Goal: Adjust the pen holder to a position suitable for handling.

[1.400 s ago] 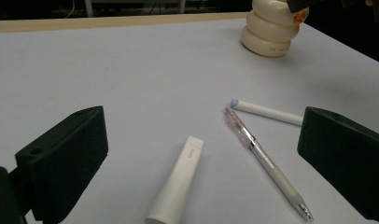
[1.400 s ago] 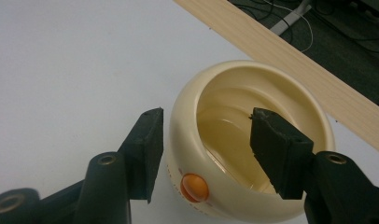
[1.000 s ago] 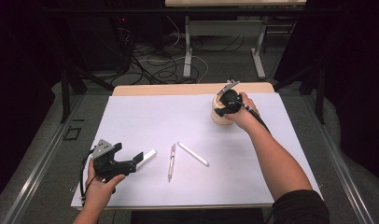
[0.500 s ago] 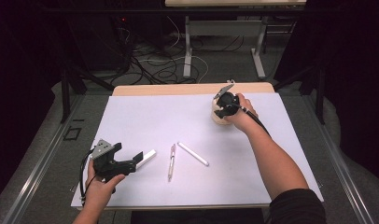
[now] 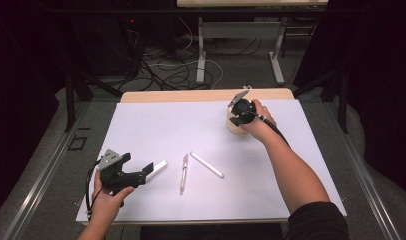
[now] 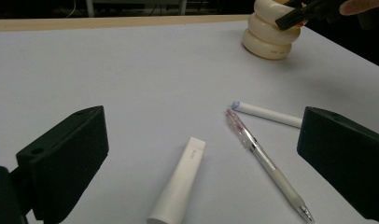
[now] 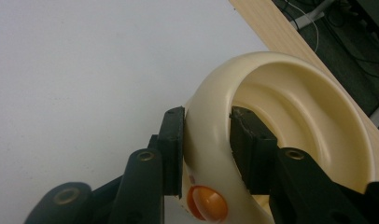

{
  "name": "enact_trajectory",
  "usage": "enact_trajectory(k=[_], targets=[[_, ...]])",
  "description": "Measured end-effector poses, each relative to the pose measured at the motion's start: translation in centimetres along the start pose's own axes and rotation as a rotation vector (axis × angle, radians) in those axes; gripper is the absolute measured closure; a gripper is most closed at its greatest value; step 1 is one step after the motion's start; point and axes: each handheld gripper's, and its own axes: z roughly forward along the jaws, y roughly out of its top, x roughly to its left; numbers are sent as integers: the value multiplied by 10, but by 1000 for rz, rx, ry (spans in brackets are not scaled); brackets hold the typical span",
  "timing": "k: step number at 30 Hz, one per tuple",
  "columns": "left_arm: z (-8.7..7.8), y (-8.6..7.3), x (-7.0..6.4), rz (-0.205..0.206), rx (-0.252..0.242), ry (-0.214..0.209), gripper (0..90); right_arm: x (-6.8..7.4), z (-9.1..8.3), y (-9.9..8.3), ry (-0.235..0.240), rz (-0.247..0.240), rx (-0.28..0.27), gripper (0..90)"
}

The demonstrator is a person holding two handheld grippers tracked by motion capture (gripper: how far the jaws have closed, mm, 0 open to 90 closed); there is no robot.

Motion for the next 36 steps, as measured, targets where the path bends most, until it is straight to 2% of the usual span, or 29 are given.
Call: enact_trajectory(k=[3, 5, 6, 7, 8, 14, 16, 17, 20, 21, 22, 28, 30, 32, 34, 36], targets=[[0, 0, 0, -1, 1, 1, 20, 0, -3, 2, -7, -10, 40, 698], [0, 0, 0, 0, 2, 1, 21, 0, -2, 2, -7, -14, 21, 702], [0, 0, 0, 0, 2, 1, 20, 1, -3, 2, -2, 6, 28, 701], [0, 0, 0, 1, 3, 0, 20, 1, -3, 1, -10, 4, 23, 701], [0, 0, 0, 1, 3, 0, 20, -1, -2, 2, -8, -22, 20, 700], [1, 0, 0, 0, 4, 0, 20, -2, -3, 1, -20, -20, 0, 697], [0, 0, 0, 1, 4, 0, 20, 1, -5, 1, -28, 19, 7, 697], [0, 0, 1, 1, 4, 0, 21, -2, -5, 1, -21, -10, -5, 697], [0, 0, 0, 0, 4, 1, 20, -1, -7, 1, -23, -4, -14, 698], [0, 0, 0, 0, 4, 1, 20, 1, -11, 2, -17, 17, 4, 698], [0, 0, 0, 0, 4, 1, 20, 0, -11, 2, -18, -6, -19, 698], [1, 0, 0, 1, 4, 0, 20, 8, -19, 6, -24, -15, -10, 699], [1, 0, 0, 2, 4, 0, 20, 10, -20, 8, -7, -22, -10, 699], [1, 0, -1, 2, 5, 0, 20, 15, -23, 9, 3, -9, -6, 699], [1, 0, -1, 2, 5, -1, 20, 16, -22, 10, 3, -16, -26, 699], [1, 0, -1, 3, 5, -1, 20, 21, -26, 12, 15, -16, -9, 700]])
